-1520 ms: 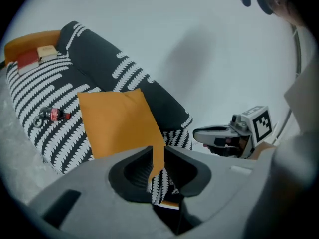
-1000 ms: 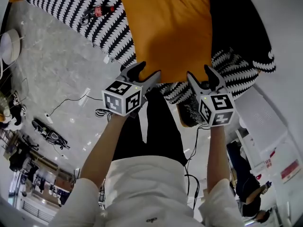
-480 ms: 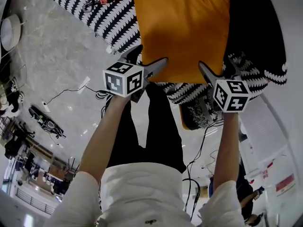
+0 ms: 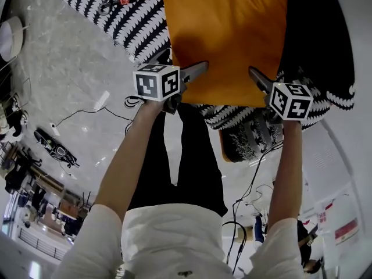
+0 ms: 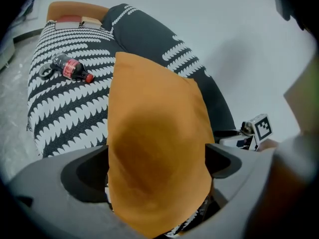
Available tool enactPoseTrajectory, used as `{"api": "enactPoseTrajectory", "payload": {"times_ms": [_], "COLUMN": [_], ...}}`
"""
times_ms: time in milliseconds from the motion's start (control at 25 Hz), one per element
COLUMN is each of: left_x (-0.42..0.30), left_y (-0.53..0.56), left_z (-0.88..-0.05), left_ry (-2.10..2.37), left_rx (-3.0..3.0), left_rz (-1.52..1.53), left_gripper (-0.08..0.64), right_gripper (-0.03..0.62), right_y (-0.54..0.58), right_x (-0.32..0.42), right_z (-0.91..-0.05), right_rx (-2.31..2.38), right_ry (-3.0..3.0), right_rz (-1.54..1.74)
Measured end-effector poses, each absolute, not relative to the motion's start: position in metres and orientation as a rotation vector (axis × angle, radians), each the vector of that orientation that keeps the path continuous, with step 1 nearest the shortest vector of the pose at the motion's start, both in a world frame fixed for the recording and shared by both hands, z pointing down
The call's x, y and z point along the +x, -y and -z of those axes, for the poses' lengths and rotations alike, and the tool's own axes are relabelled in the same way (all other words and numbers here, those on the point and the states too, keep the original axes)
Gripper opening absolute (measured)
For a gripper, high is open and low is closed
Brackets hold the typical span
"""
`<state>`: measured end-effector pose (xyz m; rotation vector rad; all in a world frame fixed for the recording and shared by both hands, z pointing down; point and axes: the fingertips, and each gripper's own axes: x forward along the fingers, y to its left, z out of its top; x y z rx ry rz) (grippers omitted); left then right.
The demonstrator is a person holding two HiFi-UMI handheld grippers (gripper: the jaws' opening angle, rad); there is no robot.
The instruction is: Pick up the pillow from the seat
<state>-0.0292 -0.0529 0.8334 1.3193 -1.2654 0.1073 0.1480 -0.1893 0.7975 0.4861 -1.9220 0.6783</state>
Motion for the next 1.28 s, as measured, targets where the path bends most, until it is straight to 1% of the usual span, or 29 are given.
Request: {"api": "enactPoseTrajectory", "payload": {"times_ms": [240,480,600,720,1120,1280], "left_x": [-0.038,-0.034,-0.033,-0.032,-0.029,-0.030], "left_y": [0.064,0.073,0.074,0.073,0.074,0.075], "left_z": [-0.861,-0.881,-0.883,-0.887,-0.894,-0.893], "left_ry": [1.219,1.159,1.161,1.144,1.039,1.045], "left_rx": [1.301,1.331,1.331,1.332,1.372,1.376], "left_rz": [-0.093,-0.165,-0.163,-0.154,-0.096,-0.084], "left_gripper": [0.591,0.591,0.592,0.592,0.591,0.589], "right_gripper": [0.476,0.480,0.503,0.514,0.512,0.512], "right_y": [0.202,0.210,0.214,0.211,0.205,0.203], "right_x": [0.144,0.148,0.156,0.160,0.151,0.146], "right_z": [-0.825,-0.843,-0.851,-0.866,-0.881,-0.878], "right_rx": [0.502,0.503,0.522,0.502,0.370,0.358], "right_ry": [1.891,1.856,1.834,1.807,1.808,1.850], "right_rz": [-0.795,-0.757,-0.773,-0.886,-1.006,-1.001]}}
